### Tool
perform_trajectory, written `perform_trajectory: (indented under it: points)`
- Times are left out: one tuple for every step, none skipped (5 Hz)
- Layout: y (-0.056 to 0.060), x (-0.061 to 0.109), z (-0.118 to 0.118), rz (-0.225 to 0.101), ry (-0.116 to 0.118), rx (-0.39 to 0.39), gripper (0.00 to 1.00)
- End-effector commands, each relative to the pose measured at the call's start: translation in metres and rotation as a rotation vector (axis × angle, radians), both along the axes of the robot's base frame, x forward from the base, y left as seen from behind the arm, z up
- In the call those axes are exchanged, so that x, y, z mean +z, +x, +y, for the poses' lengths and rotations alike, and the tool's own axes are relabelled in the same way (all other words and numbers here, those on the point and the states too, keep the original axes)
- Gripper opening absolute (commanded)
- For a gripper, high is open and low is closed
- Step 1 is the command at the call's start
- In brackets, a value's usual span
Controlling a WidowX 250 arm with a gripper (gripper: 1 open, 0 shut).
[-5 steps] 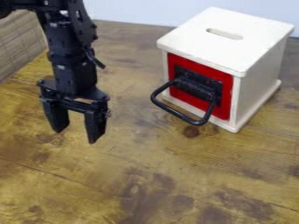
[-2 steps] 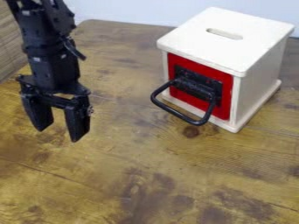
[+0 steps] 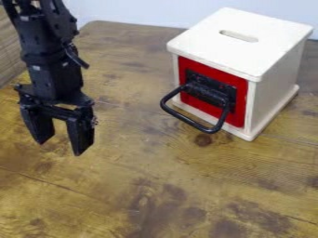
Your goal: Close the drawer
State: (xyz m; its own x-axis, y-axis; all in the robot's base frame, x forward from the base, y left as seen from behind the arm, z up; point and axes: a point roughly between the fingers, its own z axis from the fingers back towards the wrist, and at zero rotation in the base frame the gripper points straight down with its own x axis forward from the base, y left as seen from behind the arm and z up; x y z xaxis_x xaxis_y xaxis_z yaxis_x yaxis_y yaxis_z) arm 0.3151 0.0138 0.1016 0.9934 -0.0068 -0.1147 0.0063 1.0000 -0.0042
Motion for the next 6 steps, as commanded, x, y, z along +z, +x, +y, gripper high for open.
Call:
perform_trajectory:
  points:
    - [0.005,0.014,-0.001,-0.066,0.008,0.016,1.0]
    - [0.005,0.008,0.008,-0.058,0.014,0.013,1.0]
    - [0.004,0.002,0.016,-0.049,0.019,0.013,1.0]
    - [0.005,-0.001,0.025,-0.04,0.028,0.024,1.0]
    - [0.005,0.006,0.019,-0.037,0.028,0.007,1.0]
    - [0.006,0.013,0.013,-0.038,0.022,-0.018,1.0]
